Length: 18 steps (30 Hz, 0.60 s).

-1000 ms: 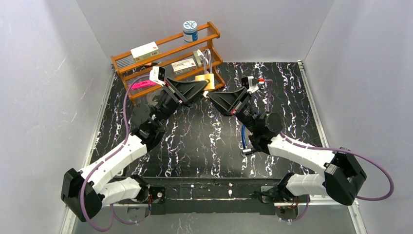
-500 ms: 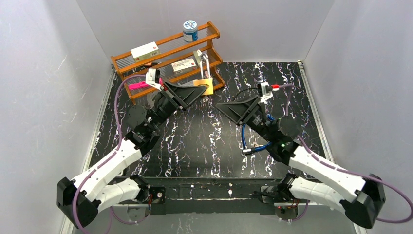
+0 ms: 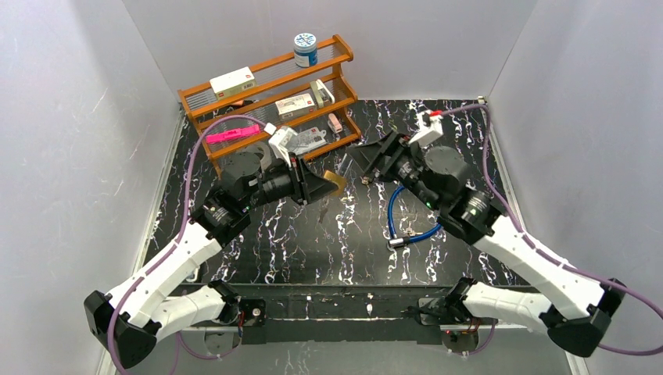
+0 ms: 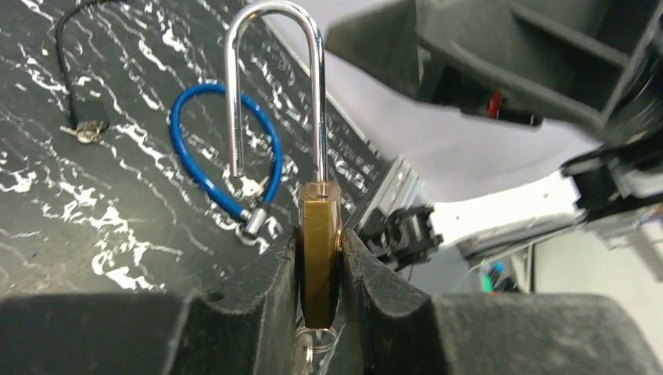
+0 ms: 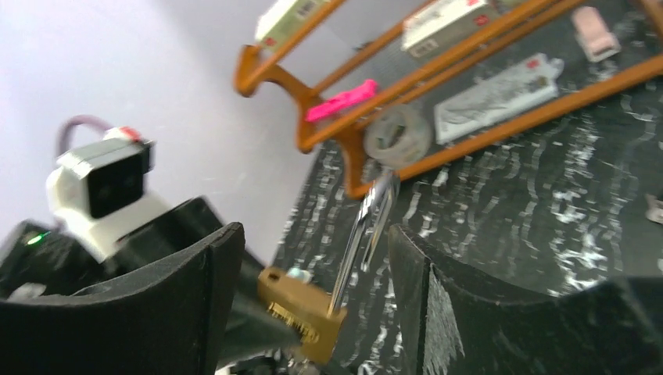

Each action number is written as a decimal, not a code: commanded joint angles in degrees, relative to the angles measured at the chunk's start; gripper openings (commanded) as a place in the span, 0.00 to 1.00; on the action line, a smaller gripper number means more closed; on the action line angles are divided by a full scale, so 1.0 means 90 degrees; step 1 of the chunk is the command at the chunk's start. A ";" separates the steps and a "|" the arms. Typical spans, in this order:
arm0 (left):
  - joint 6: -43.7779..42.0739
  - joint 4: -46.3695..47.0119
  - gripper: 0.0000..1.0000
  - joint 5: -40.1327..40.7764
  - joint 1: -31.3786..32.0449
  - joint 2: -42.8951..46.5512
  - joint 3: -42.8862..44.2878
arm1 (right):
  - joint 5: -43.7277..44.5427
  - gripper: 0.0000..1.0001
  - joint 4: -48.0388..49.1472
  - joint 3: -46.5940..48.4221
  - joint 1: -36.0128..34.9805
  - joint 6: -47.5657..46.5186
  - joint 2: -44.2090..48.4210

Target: Unlock with the key

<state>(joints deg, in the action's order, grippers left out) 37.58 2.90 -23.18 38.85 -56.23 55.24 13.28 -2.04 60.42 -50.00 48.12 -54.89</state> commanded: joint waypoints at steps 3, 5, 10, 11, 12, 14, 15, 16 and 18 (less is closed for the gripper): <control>-0.1600 -0.0691 0.00 -0.0529 0.0039 0.0410 0.0444 | 0.1036 0.72 -0.2286 0.1271 -0.0016 -0.0345 -0.0937; -0.1748 -0.0731 0.00 -0.0206 0.0033 0.0490 0.0314 | 0.1273 0.71 -0.2660 0.1413 -0.0019 -0.0261 -0.1123; -0.1631 -0.0755 0.00 0.1044 0.0037 0.0646 -0.0119 | 0.1745 0.69 -0.3247 0.1487 -0.0016 -0.0018 -0.1272; -0.1487 -0.0764 0.00 0.1356 0.0034 0.0645 -0.0237 | 0.1775 0.69 -0.3241 0.1446 -0.0018 0.0006 -0.1237; -0.1331 -0.0754 0.00 0.1577 0.0031 0.0630 -0.0370 | 0.1794 0.69 -0.3203 0.1394 -0.0016 0.0013 -0.1185; -0.0928 -0.0721 0.00 0.1836 0.0037 0.0513 -0.0620 | 0.1762 0.69 -0.3100 0.1262 -0.0020 0.0022 -0.1078; -0.0573 -0.0651 0.00 0.1915 0.0037 0.0405 -0.0756 | 0.1744 0.69 -0.3044 0.1192 -0.0013 0.0045 -0.1027; -0.0157 -0.0529 0.00 0.1913 0.0034 0.0250 -0.0872 | 0.1702 0.69 -0.2981 0.1107 -0.0020 0.0065 -0.0969; 0.0544 -0.0006 0.00 0.1507 0.0037 -0.0238 -0.1049 | 0.1609 0.69 -0.2830 0.0894 -0.0014 0.0118 -0.0854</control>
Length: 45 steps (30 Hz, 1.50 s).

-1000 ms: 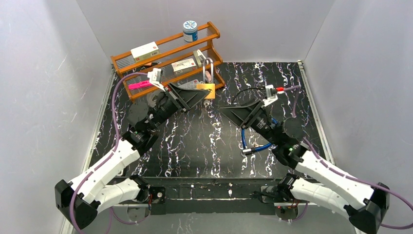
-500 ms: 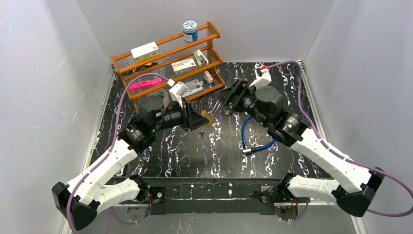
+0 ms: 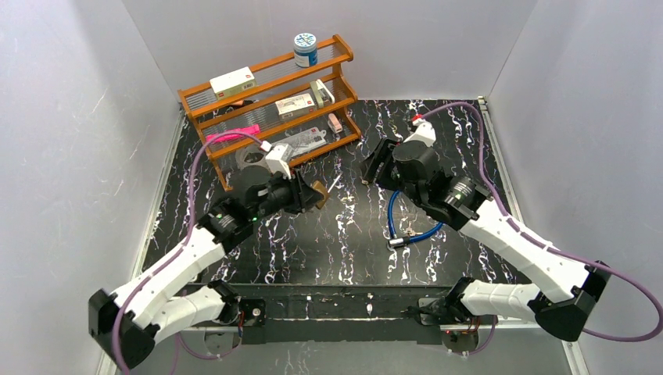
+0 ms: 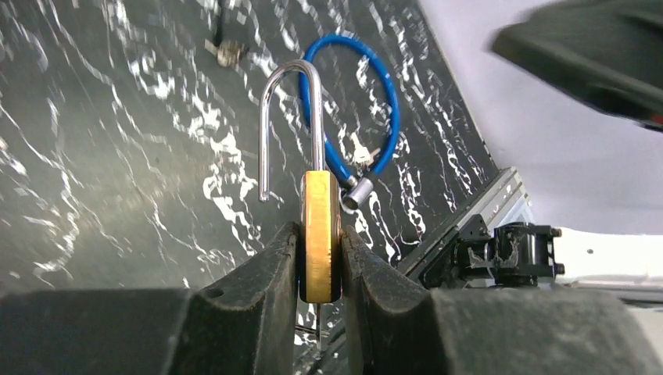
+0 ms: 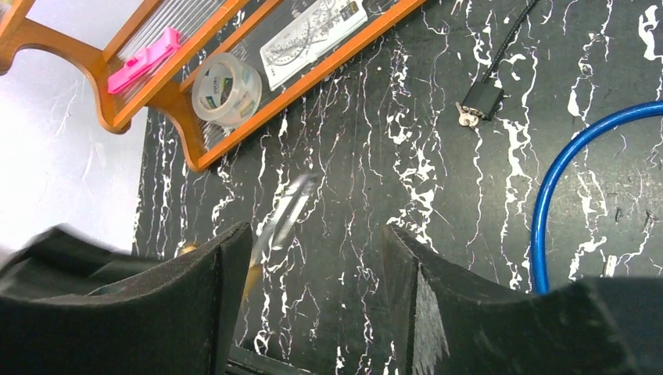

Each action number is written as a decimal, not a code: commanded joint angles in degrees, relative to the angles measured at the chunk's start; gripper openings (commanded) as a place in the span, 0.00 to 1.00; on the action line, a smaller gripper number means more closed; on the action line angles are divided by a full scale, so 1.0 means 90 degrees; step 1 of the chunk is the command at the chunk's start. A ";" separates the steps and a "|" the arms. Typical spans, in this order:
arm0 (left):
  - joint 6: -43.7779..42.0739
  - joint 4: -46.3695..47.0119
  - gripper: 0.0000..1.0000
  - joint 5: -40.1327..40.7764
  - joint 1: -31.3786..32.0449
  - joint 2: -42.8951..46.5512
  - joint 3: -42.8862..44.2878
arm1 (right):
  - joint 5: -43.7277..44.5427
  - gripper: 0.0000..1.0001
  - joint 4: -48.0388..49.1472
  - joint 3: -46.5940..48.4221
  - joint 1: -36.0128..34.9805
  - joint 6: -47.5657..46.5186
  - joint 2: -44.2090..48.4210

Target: Unlock with the key

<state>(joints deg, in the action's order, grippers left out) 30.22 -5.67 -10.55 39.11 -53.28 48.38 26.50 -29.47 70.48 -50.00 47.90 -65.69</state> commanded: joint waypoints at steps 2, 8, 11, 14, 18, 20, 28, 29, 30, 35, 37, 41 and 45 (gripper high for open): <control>0.1887 0.1434 0.00 -0.0251 0.0002 -0.1129 -0.0347 | 0.0101 0.69 0.0279 -0.0420 -0.0012 0.0252 0.0434; 0.2720 0.2824 0.00 -0.0034 0.0019 -0.2030 -0.0782 | -0.0100 0.68 0.0255 -0.0863 -0.0010 0.0708 0.0672; 0.2965 0.3160 0.00 0.0019 0.0019 -0.2409 -0.0922 | -0.0186 0.67 0.0323 -0.1074 -0.0003 0.0835 0.0798; 0.2996 0.3385 0.00 0.0115 0.0019 -0.2679 -0.1040 | -0.0241 0.67 0.0326 -0.1140 -0.0010 0.0869 0.0833; 0.2810 0.3484 0.00 0.0551 -0.0009 -0.3003 -0.1173 | -0.0305 0.67 0.0325 -0.1148 -0.0008 0.0879 0.0802; 0.2783 0.3676 0.00 0.0687 -0.0025 -0.3142 -0.1258 | -0.0317 0.67 0.0309 -0.1146 -0.0011 0.0879 0.0782; 0.2535 0.4033 0.02 0.1699 -0.0231 -0.3426 -0.1518 | -0.0318 0.67 0.0181 -0.1246 -0.0006 0.0948 0.0760; 0.2573 0.4047 0.03 0.1758 -0.0292 -0.3448 -0.1569 | -0.0318 0.67 0.0166 -0.1263 -0.0002 0.0960 0.0765; 0.2613 0.4057 0.05 0.1815 -0.0369 -0.3463 -0.1617 | -0.0314 0.67 0.0146 -0.1287 -0.0009 0.0965 0.0758; 0.2668 0.4121 0.08 0.2250 -0.0625 -0.3347 -0.1966 | -0.0287 0.67 0.0121 -0.1334 -0.0003 0.0977 0.0714; 0.2671 0.4123 0.08 0.2359 -0.0804 -0.3262 -0.2156 | -0.0294 0.67 0.0121 -0.1336 -0.0003 0.0977 0.0654; 0.2679 0.4158 0.11 0.2269 -0.1261 -0.3012 -0.2569 | -0.0299 0.67 0.0104 -0.1326 -0.0010 0.0950 0.0531; 0.2514 0.3902 0.36 0.2220 -0.1527 -0.2573 -0.2786 | -0.0310 0.69 0.0045 -0.1446 -0.0002 0.0902 0.0429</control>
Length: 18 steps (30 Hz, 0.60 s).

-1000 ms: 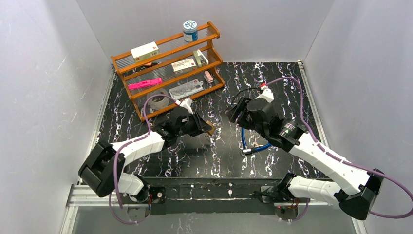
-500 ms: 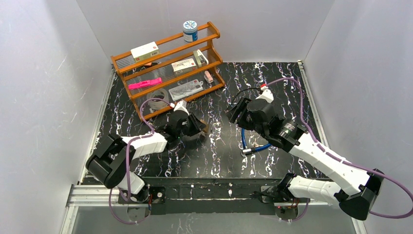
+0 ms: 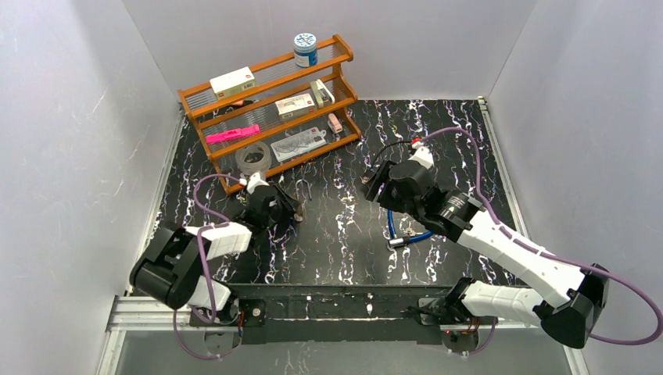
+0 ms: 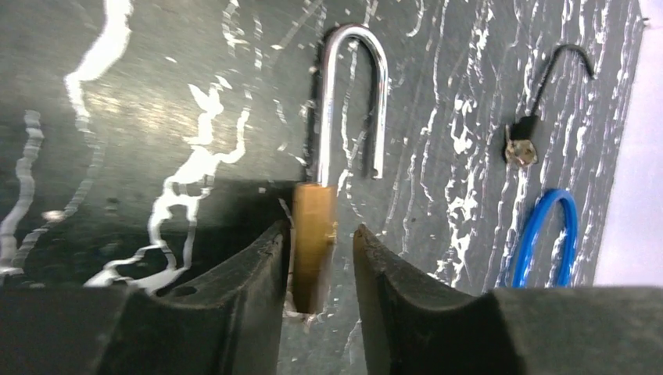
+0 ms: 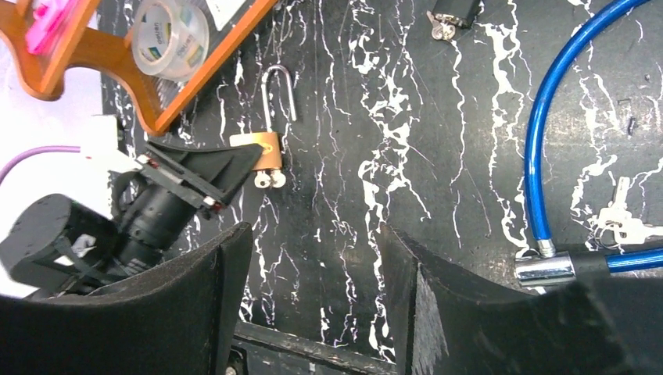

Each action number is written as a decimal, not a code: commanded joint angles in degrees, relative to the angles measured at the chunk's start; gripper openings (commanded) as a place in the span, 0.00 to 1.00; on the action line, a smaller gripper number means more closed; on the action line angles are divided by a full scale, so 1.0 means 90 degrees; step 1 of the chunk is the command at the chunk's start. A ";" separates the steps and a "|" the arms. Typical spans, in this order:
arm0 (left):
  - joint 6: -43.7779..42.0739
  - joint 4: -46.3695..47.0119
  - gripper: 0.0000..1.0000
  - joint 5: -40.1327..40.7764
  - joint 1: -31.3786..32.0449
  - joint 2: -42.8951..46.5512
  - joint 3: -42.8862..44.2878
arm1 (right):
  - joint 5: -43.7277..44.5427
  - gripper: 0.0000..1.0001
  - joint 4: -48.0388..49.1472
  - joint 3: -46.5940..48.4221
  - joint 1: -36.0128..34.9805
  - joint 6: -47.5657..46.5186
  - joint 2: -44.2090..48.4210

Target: Unlock with the key

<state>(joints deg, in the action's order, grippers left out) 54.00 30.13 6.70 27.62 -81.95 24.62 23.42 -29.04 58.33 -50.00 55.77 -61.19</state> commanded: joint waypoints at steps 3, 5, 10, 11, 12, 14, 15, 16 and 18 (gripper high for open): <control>-0.0330 -0.1004 0.58 0.0624 -0.0328 0.1045 0.0005 | 0.0106 0.69 -0.0133 -0.0309 -0.0010 0.0073 -0.0108; -0.0589 -0.1747 0.69 0.0836 -0.0349 0.1276 0.0235 | 0.0196 0.70 -0.0265 -0.0430 0.0012 0.0097 -0.0120; -0.0902 -0.3845 0.81 0.1553 -0.0363 0.1579 0.0938 | 0.0422 0.70 -0.0783 -0.0672 0.0169 0.0116 -0.0149; -0.0923 -0.4175 0.82 0.1690 -0.0363 0.1651 0.1062 | 0.0468 0.70 -0.0930 -0.0725 0.0240 0.0149 -0.0159; -0.0968 -0.4483 0.83 0.1774 -0.0365 0.1731 0.1183 | 0.0511 0.71 -0.1064 -0.0787 0.0318 0.0173 -0.0171; -0.1116 -0.4853 0.84 0.1732 -0.0363 0.1958 0.1372 | 0.0533 0.71 -0.1307 -0.0937 0.0547 0.0248 -0.0220; -0.1228 -0.4924 0.84 0.1604 -0.0363 0.2097 0.1419 | 0.0496 0.71 -0.1398 -0.1031 0.0675 0.0267 -0.0281; -0.1351 -0.4933 0.84 0.1414 -0.0363 0.2247 0.1456 | 0.0406 0.71 -0.1505 -0.1124 0.0832 0.0282 -0.0350; -0.1578 -0.4897 0.84 0.0970 -0.0363 0.2521 0.1464 | 0.0238 0.71 -0.1623 -0.1307 0.1152 0.0320 -0.0483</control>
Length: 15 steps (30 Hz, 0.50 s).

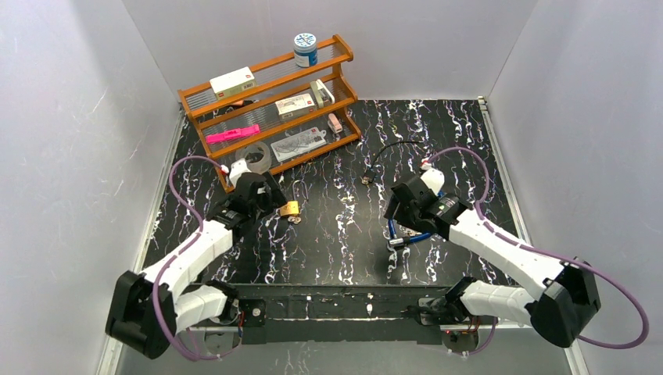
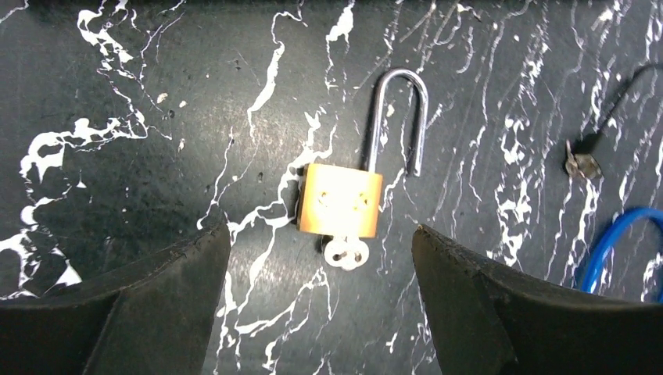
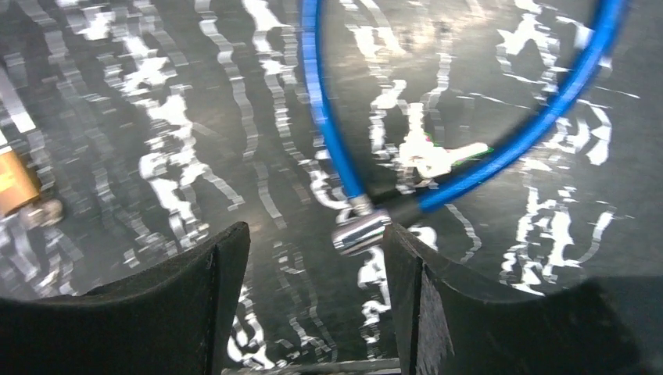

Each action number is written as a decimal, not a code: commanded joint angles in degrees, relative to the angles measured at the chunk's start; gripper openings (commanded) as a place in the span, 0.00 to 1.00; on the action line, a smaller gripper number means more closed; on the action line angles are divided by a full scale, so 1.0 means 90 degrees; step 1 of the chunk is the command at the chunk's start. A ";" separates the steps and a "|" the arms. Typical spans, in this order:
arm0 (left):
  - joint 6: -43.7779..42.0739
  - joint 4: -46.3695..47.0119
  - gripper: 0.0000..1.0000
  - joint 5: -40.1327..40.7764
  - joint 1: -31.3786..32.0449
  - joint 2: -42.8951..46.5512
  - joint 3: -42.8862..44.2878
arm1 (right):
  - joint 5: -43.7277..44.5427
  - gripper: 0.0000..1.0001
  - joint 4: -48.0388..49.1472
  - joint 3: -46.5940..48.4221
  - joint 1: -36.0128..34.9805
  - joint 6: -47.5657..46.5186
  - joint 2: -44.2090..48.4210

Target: Unlock with the key

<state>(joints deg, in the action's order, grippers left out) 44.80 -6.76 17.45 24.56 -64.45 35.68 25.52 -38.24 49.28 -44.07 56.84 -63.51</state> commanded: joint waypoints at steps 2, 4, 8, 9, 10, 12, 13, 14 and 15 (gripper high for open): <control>-0.0771 -0.0719 0.83 -0.0741 -0.0023 0.0817 0.0225 | -0.0168 0.71 -0.0679 -0.0488 0.0724 0.0295 -0.0332; -0.0890 -0.0696 0.83 -0.1031 -0.0023 0.0964 0.0205 | -0.0263 0.70 -0.0712 -0.0663 0.0848 0.0469 -0.0372; -0.1018 -0.0531 0.82 -0.1394 -0.0023 0.1108 0.0099 | -0.0276 0.66 -0.0603 -0.0997 0.1094 0.0785 -0.0380; -0.1008 -0.0473 0.82 -0.1471 -0.0023 0.1122 0.0061 | -0.0319 0.66 -0.0484 -0.1073 0.1194 0.0790 -0.0392; -0.0984 -0.0426 0.82 -0.1543 -0.0023 0.1125 0.0030 | -0.0398 0.65 -0.0341 -0.1147 0.1297 0.0756 -0.0411; -0.0939 -0.0367 0.82 -0.1633 -0.0023 0.1107 -0.0003 | -0.0469 0.63 -0.0075 -0.1255 0.1492 0.0684 -0.0520; -0.0926 -0.0356 0.82 -0.1675 -0.0023 0.1098 -0.0008 | -0.0467 0.62 0.0011 -0.1272 0.1572 0.0639 -0.0584; -0.0927 -0.0350 0.82 -0.1713 -0.0023 0.1089 -0.0009 | -0.0414 0.59 0.0075 -0.1269 0.1631 0.0588 -0.0653; -0.0925 -0.0347 0.82 -0.1739 -0.0023 0.1094 -0.0017 | -0.0322 0.58 0.0082 -0.1220 0.1665 0.0546 -0.0728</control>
<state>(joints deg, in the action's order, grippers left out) 37.39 -10.28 4.54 24.49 -55.42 36.03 21.65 -40.75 38.22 -30.92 61.54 -68.14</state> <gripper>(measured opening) 0.824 0.605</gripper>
